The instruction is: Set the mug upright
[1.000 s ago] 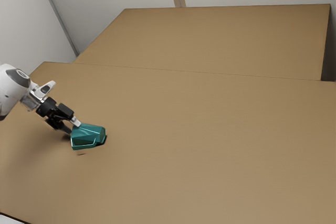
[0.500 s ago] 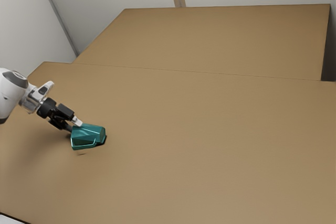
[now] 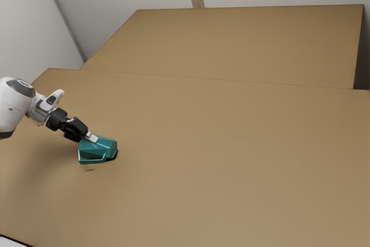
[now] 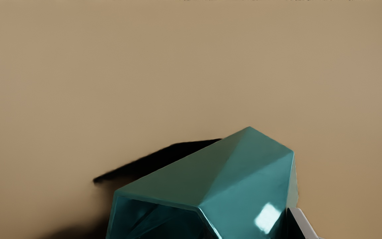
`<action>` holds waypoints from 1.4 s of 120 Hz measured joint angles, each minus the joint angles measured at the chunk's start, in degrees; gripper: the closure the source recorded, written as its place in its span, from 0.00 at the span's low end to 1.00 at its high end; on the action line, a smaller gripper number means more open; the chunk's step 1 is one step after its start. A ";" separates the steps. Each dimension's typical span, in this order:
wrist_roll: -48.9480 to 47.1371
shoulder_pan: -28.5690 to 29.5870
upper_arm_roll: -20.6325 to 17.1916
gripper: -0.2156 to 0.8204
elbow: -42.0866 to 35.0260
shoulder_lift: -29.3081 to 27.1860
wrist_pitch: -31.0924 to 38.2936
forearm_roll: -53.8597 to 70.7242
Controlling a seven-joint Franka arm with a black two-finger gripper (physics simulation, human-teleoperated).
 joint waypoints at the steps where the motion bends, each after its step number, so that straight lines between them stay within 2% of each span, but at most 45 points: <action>1: 0.02 0.00 0.00 0.74 -0.01 -0.02 -0.04 -0.06; 19: 0.36 -0.21 -0.23 0.86 -0.06 -0.49 -0.77 -1.17; 39: 0.49 -1.03 -0.78 0.93 0.01 -0.68 -2.03 -2.87; 88: -1.37 -7.74 -0.43 0.96 1.39 -6.45 -2.93 -3.90; 112: -2.43 -13.35 0.08 0.96 1.64 -7.98 4.94 -1.57; 124: -3.20 -18.85 1.90 0.96 1.60 -8.21 10.14 1.01; 145: -6.92 -27.41 2.75 0.96 1.18 -9.59 18.43 13.16; 168: -12.66 -31.96 2.79 0.96 1.15 -9.37 23.78 24.53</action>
